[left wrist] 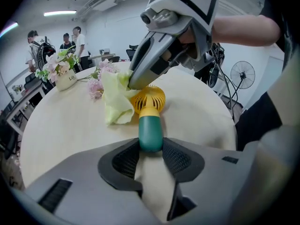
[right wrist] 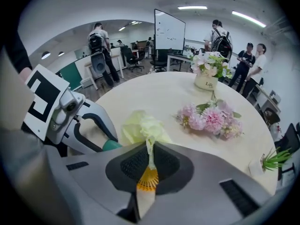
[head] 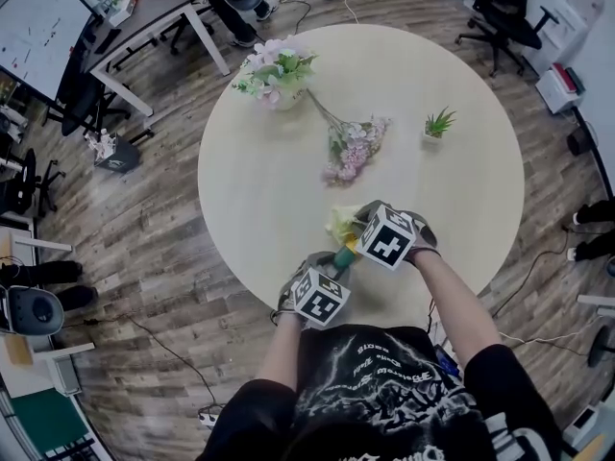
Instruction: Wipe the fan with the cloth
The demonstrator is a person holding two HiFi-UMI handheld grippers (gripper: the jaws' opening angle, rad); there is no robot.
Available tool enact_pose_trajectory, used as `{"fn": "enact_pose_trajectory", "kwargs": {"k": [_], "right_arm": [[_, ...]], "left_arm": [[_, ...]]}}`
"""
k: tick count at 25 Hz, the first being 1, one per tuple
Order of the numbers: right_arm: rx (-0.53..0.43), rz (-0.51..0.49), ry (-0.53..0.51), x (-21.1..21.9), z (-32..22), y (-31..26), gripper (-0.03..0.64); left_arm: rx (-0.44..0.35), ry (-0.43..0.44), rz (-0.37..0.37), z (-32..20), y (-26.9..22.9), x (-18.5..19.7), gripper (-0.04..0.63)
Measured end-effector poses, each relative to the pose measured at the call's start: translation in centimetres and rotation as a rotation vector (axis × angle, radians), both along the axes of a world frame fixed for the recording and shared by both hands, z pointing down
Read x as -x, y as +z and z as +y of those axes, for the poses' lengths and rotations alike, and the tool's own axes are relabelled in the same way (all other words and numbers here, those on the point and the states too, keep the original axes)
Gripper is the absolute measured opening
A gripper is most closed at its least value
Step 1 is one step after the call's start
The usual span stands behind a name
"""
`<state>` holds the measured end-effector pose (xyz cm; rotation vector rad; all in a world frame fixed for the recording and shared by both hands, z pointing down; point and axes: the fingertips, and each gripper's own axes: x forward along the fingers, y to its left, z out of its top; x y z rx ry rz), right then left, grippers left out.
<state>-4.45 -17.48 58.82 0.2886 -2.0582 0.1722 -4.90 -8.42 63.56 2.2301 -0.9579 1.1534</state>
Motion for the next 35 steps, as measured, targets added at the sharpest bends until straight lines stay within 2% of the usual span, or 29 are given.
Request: {"fn": "enact_pose_trajectory", "kwargs": {"k": [2, 6, 9, 13, 21, 24, 29, 32, 35], "right_arm": [[0.018, 0.015, -0.053, 0.4, 1.2, 0.0, 0.029], [-0.051, 0.092, -0.155, 1.2, 2.4, 0.0, 0.028], [-0.053, 0.124, -0.23, 1.7, 3.9, 0.5, 0.028], [-0.019, 0.125, -0.253, 2.1, 5.4, 1.0, 0.029], [0.21, -0.007, -0.176, 4.0, 8.3, 1.0, 0.028], [0.374, -0.069, -0.147, 4.5, 10.1, 0.9, 0.028], [0.542, -0.079, -0.061, 3.9, 10.0, 1.5, 0.025], [0.693, -0.094, 0.01, 3.5, 10.1, 1.5, 0.025], [0.75, -0.122, 0.04, 3.0, 10.3, 1.4, 0.025]], "left_arm": [[0.002, -0.004, 0.005, -0.1, 0.0, 0.0, 0.175], [0.01, -0.02, 0.026, 0.0, -0.1, 0.1, 0.175], [0.006, -0.027, 0.031, 0.0, -0.1, 0.1, 0.175], [-0.002, -0.037, 0.05, -0.1, -0.2, 0.1, 0.175], [-0.006, -0.062, 0.1, 0.1, -0.3, 0.3, 0.175], [-0.016, -0.065, 0.108, 0.1, -0.4, 0.3, 0.175], [-0.036, -0.047, 0.095, 0.1, -0.3, 0.3, 0.175], [-0.033, -0.028, 0.079, 0.1, -0.3, 0.2, 0.175], [-0.028, -0.017, 0.068, 0.3, -0.2, 0.2, 0.175]]}}
